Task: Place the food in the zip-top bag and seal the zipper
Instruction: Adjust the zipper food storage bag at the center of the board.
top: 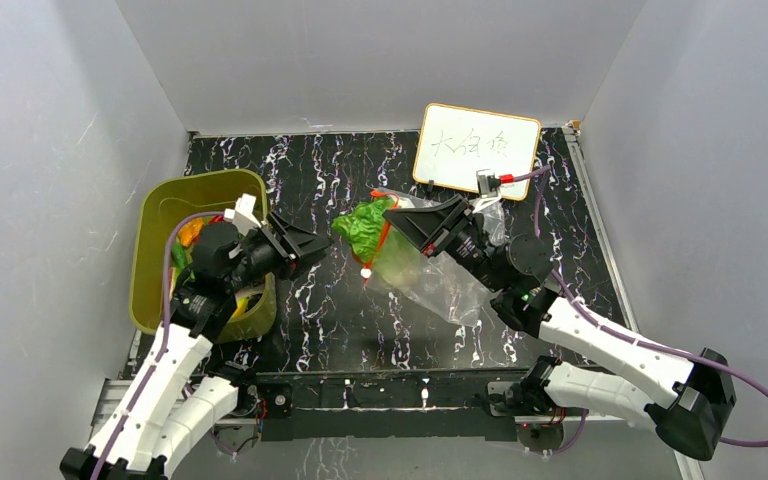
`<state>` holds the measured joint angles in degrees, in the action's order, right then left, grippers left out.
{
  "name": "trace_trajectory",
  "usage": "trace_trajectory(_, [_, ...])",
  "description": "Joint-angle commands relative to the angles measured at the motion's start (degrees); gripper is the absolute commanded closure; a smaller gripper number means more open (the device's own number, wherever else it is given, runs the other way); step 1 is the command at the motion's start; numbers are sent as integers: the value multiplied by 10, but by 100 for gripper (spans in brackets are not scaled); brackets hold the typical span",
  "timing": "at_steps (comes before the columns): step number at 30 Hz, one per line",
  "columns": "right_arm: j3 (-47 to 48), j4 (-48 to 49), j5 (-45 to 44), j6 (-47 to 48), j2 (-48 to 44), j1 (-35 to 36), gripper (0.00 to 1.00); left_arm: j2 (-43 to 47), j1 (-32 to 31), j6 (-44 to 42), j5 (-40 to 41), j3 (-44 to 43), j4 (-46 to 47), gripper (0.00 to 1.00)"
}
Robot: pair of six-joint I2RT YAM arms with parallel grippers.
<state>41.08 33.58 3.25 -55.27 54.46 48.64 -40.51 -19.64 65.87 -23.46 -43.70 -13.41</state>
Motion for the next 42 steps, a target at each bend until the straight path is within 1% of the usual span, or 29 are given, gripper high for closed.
trace_trajectory(1, [49, 58, 7, 21, -9, -1, 100, -22, -2, 88, -92, 36, 94, 50])
trace_trajectory(7, [59, 56, 16, 17, -2, -1, 100, -47, -2, 111, -116, 56, 147, 50])
trace_trajectory(11, [62, 56, 21, 13, 4, -1, 100, -61, -3, 143, -133, 79, 203, 50])
trace_trajectory(16, [71, 56, 29, 9, 14, -1, 100, -80, -3, 156, -147, 88, 224, 50])
trace_trajectory(20, [70, 62, 32, 3, 20, -1, 100, -92, -3, 185, -164, 101, 270, 51])
trace_trajectory(29, [67, 68, 26, 3, 27, -1, 100, -97, -2, 228, -172, 119, 279, 60])
trace_trajectory(37, [54, 88, 25, -10, 37, 0, 100, -126, -5, 273, -197, 133, 360, 62])
trace_trajectory(42, [52, 90, 27, -11, 40, 0, 100, -140, -9, 279, -208, 128, 374, 70])
